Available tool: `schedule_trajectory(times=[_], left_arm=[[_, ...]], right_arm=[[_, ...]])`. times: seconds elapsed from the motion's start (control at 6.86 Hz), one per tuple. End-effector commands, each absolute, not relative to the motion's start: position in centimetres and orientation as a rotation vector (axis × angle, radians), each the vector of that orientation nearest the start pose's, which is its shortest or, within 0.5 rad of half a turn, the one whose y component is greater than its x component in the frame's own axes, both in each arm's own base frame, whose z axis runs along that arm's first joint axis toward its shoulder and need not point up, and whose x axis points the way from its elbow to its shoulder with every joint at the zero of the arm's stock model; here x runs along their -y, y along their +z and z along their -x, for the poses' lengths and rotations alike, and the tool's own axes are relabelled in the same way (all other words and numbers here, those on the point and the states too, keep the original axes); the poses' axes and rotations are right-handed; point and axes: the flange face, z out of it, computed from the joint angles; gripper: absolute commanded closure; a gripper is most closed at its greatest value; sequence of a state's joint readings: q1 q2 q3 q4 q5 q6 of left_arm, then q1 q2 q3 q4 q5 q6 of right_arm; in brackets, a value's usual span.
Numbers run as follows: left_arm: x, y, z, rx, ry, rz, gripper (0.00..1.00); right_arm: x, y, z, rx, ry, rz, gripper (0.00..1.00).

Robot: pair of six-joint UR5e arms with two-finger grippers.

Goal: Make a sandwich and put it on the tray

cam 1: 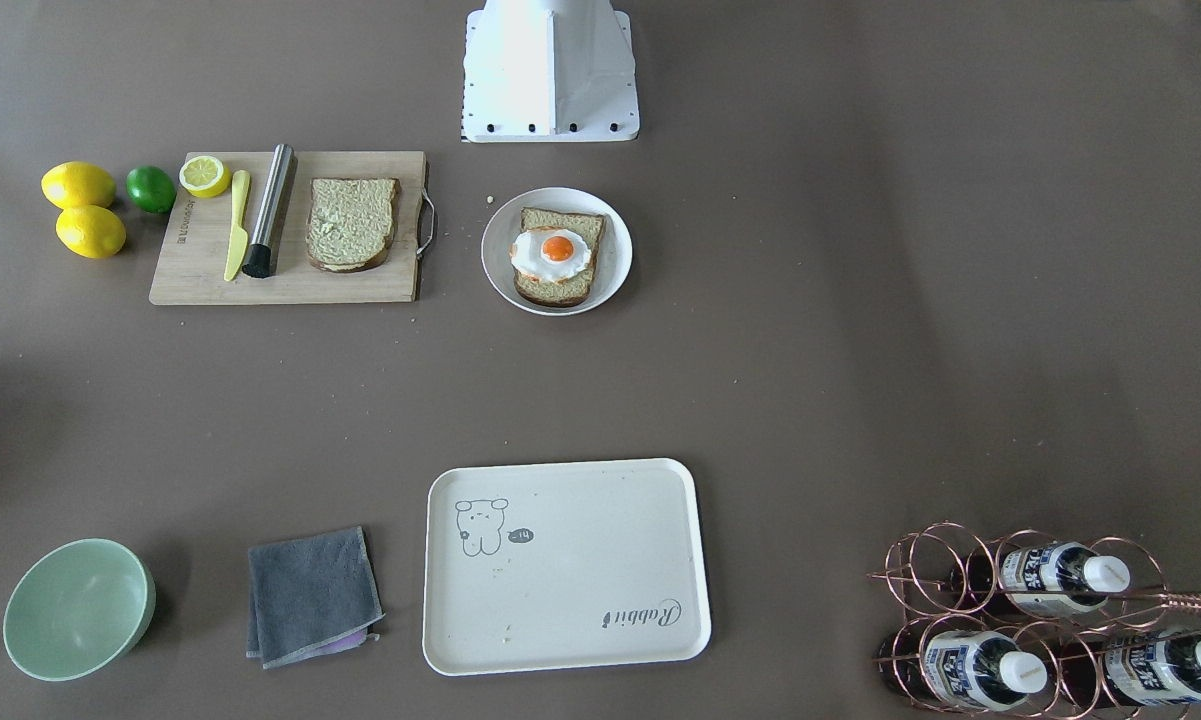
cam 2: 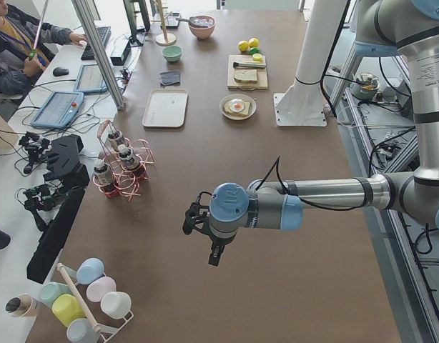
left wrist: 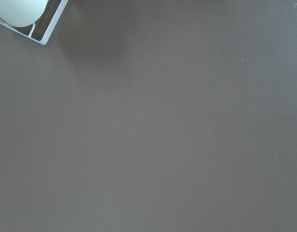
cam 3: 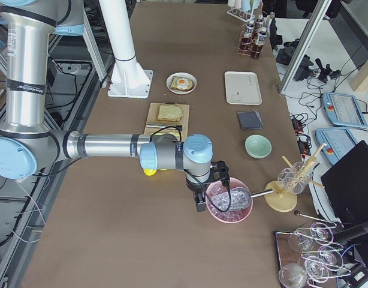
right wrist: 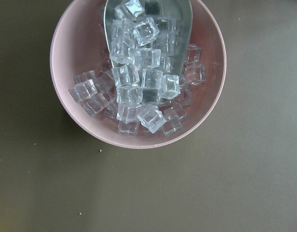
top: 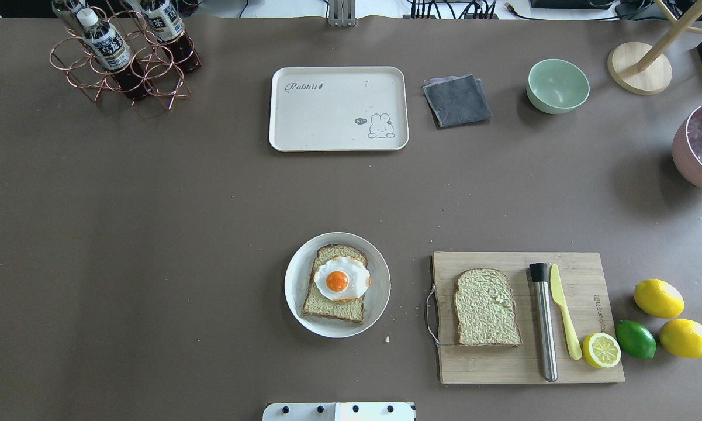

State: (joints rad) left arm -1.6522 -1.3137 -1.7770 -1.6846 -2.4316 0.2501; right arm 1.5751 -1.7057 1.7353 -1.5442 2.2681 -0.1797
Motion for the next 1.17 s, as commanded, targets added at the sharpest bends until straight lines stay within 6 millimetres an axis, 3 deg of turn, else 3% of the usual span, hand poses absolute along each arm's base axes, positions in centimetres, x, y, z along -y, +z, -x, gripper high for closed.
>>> schedule_trajectory(times=[0.0, 0.15, 0.58, 0.73, 0.88, 1.02], left_arm=[[37.9, 65.4, 8.9, -0.841, 0.183, -0.195, 0.03], [37.8, 67.1, 8.9, -0.845, 0.167, -0.161, 0.03], [37.6, 66.8, 9.2, -0.839, 0.139, -0.160, 0.03], [37.8, 67.2, 9.1, -0.842, 0.094, -0.131, 0.03], [37.8, 66.8, 8.9, -0.848, 0.032, -0.109, 0.03], [37.5, 67.7, 8.9, -0.849, 0.031, -0.095, 0.02]], right_arm=[[43.9, 64.5, -6.5, 0.697, -0.197, -0.108, 0.00], [44.1, 64.6, -6.1, 0.699, -0.203, -0.104, 0.00], [44.2, 64.2, -6.0, 0.702, -0.209, -0.112, 0.00], [44.1, 65.0, -5.8, 0.700, -0.209, -0.095, 0.00], [44.5, 64.6, -5.8, 0.701, -0.209, -0.103, 0.00], [44.5, 64.3, -5.7, 0.702, -0.214, -0.107, 0.00]])
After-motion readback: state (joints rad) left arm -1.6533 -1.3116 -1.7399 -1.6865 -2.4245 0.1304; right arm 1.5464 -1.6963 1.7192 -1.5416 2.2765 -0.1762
